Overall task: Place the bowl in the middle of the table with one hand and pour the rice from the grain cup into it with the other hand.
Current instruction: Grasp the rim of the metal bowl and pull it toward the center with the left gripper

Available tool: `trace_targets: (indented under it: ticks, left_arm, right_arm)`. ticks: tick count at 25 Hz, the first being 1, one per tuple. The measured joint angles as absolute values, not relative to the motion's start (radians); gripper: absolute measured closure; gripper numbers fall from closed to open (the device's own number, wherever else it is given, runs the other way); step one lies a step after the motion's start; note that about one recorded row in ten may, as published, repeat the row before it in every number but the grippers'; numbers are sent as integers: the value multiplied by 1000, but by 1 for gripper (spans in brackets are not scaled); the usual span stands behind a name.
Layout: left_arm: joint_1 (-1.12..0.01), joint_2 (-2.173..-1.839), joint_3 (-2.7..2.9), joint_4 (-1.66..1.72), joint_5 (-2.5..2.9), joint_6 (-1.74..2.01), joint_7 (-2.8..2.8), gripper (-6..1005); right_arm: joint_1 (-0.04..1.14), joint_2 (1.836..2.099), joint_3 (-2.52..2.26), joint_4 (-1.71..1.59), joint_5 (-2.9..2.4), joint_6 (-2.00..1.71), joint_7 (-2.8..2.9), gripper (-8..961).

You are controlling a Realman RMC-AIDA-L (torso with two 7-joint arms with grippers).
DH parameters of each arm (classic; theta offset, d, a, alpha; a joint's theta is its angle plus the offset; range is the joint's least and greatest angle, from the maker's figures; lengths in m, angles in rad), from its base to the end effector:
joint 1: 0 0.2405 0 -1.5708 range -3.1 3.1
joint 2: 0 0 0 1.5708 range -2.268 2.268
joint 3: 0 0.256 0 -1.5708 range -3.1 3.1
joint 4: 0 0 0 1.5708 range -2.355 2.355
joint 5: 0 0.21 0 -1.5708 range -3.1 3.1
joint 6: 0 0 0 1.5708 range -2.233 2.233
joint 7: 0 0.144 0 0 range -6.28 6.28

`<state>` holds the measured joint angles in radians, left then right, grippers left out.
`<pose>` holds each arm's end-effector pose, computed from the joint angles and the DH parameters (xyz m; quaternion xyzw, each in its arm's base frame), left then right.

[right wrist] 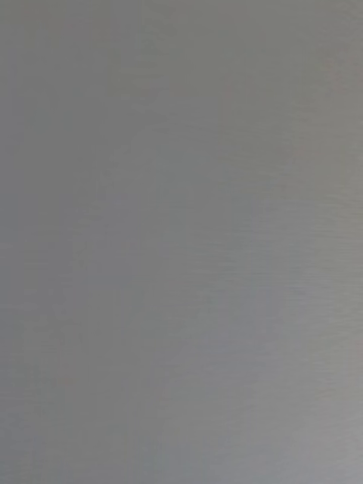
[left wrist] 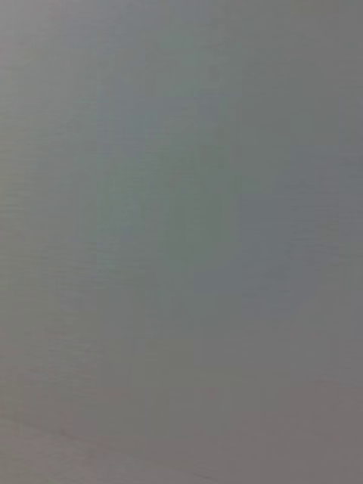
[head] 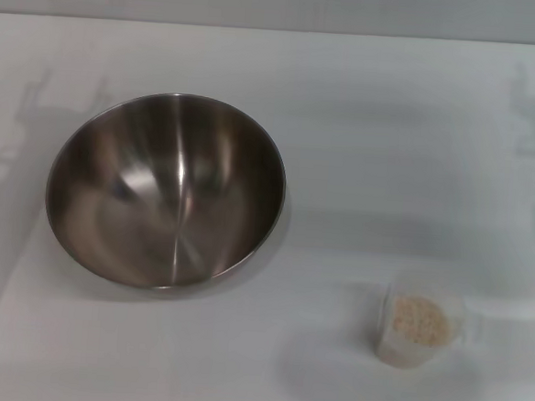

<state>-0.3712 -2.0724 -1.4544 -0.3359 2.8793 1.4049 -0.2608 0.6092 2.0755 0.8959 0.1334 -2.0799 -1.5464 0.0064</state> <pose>-0.2823 0.3346 0.0441 -0.6200 -0.1217 -0.4606 0.6234 0.2549 0.3669 0.0512 -0.5672 0.0560 0.4294 0.7006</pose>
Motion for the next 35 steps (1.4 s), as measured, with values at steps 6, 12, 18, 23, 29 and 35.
trace_targets:
  ticks: [6, 12, 18, 23, 29, 35]
  left_arm:
    - [-352, -2065, -1457, -397, 2879, 1338, -280, 196]
    - [-229, -2043, -1497, -844, 2886, 775, -312, 204]
    - [-156, -2015, -1520, -1222, 2886, 244, -309, 212]
    - [-132, -1997, -1546, -1519, 2885, -216, -286, 219]
    - [-157, -2021, -1612, -1722, 2866, -664, -136, 227]
    - [-266, -2060, -1720, -1817, 2757, -1194, 120, 235]
  right_arm:
    - [607, 2076, 896, 132, -2080, -1550, 0, 428]
    - [603, 2076, 896, 127, -2080, -1560, 0, 428]
    - [603, 2076, 896, 127, -2080, -1560, -1, 428]
    - [603, 2076, 896, 124, -2080, -1560, -1, 427]
    - [603, 2074, 896, 124, -2080, -1560, -1, 427]
    - [602, 2074, 896, 124, -2080, -1560, -2, 427]
